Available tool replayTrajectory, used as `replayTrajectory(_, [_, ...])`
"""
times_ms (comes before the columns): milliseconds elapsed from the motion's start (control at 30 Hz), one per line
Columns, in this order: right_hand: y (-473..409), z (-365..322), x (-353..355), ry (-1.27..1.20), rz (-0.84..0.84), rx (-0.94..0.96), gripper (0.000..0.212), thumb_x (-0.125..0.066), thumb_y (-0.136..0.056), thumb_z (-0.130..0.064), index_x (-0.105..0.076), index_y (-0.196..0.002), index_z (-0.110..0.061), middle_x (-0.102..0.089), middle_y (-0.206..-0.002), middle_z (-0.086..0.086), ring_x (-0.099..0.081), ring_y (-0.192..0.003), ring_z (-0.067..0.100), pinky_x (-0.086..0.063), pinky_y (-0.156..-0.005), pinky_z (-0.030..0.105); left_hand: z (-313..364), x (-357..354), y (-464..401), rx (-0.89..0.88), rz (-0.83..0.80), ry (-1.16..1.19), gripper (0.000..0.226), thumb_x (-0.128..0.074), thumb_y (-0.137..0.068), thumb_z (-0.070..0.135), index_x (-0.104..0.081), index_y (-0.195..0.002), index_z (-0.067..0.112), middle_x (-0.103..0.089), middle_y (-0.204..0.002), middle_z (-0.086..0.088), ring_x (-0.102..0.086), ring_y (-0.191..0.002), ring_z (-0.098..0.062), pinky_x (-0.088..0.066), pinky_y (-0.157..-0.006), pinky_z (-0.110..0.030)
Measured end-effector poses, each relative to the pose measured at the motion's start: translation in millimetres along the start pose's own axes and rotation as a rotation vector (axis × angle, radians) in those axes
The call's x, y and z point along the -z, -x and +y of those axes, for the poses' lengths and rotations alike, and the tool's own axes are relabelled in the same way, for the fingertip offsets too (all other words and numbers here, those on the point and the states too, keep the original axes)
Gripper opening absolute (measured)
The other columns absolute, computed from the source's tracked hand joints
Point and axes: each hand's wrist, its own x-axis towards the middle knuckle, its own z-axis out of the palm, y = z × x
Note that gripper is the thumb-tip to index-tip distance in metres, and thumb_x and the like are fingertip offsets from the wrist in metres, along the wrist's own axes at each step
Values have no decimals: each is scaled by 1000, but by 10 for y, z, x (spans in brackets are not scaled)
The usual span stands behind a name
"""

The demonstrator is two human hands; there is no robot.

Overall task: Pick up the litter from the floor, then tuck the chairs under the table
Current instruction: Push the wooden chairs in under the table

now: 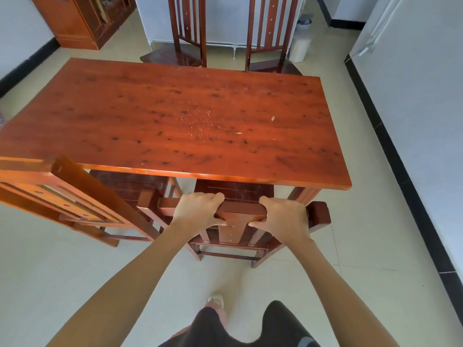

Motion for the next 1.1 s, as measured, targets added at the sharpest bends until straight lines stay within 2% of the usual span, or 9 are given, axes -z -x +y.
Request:
replayTrajectory(67, [-101, 6, -33, 3, -12, -9, 50, -82, -40, -61, -59, -61, -22, -54, -42, -9, -54, -37, 11, -1, -54, 7, -66, 10, -82, 16, -58, 21, 47, -58, -80, 55, -50, -99, 14, -65, -87, -1, -62, -80, -20, -39, -62, -25])
replayTrajectory(133, [-184, 8, -90, -2, -26, -10, 50, -82, -41, -61, -59, -63, -22, -55, -43, -9, -54, -37, 12, -2, -50, 9, -139, 19, -159, 16, -84, 19, 45, -54, -82, 55, -48, -102, 15, -65, -94, 0, -62, -85, -19, -41, -65, -25])
replayTrajectory(333, [-368, 66, -136, 20, -28, -14, 53, -83, -37, -63, -63, -65, -23, -55, -42, -9, -54, -36, 12, -21, -39, 14, -247, -55, -331, 0, -69, 18, 45, -55, -82, 55, -49, -103, 16, -67, -98, 0, -63, -87, -19, -47, -68, -27])
replayTrajectory(467, [-404, 149, -152, 19, -57, -11, 52, -81, -40, -64, -62, -66, -23, -56, -44, -9, -55, -38, 12, -19, -40, 15, -188, -37, -371, 21, -63, 34, 44, -55, -83, 53, -50, -105, 15, -67, -100, 1, -63, -89, -19, -48, -71, -27])
replayTrajectory(667, [-416, 320, -115, -74, -163, 33, 54, -60, -73, -63, -59, -104, -19, -69, -85, 0, -64, -79, 23, -43, -59, 28, -42, 10, -423, 76, -50, 76, 43, -60, -81, 50, -51, -106, 16, -67, -102, 0, -63, -91, -20, -50, -74, -30])
replayTrajectory(767, [-420, 379, -131, -60, -180, 28, 54, -59, -73, -65, -58, -103, -20, -69, -85, -1, -63, -79, 22, -48, -61, 30, 23, 36, -411, 107, -34, 85, 41, -62, -80, 49, -51, -102, 16, -67, -97, -1, -63, -86, -19, -48, -70, -28])
replayTrajectory(900, [-381, 354, -200, -28, -79, 41, 52, -67, -65, -63, -62, -90, -18, -68, -73, -1, -64, -69, 22, -44, -53, 27, 40, 61, -375, 123, -34, 78, 40, -63, -79, 48, -50, -100, 16, -67, -94, -1, -63, -84, -20, -46, -67, -28])
replayTrajectory(1000, [-360, 299, -162, -7, -29, 52, 53, -76, -53, -60, -64, -84, -19, -71, -81, -2, -65, -81, 22, -50, -68, 32, 70, 78, -366, 147, -54, 89, 38, -63, -80, 44, -50, -101, 16, -67, -96, -1, -63, -87, -21, -47, -70, -30])
replayTrajectory(1100, [-318, 232, -147, -29, -46, 18, 65, -79, -49, -59, -63, -98, -20, -67, -105, 1, -59, -105, 25, -45, -90, 43, 82, 87, -358, 165, -82, 135, 33, -58, -83, 42, -53, -102, 15, -67, -100, -3, -62, -92, -24, -47, -79, -34])
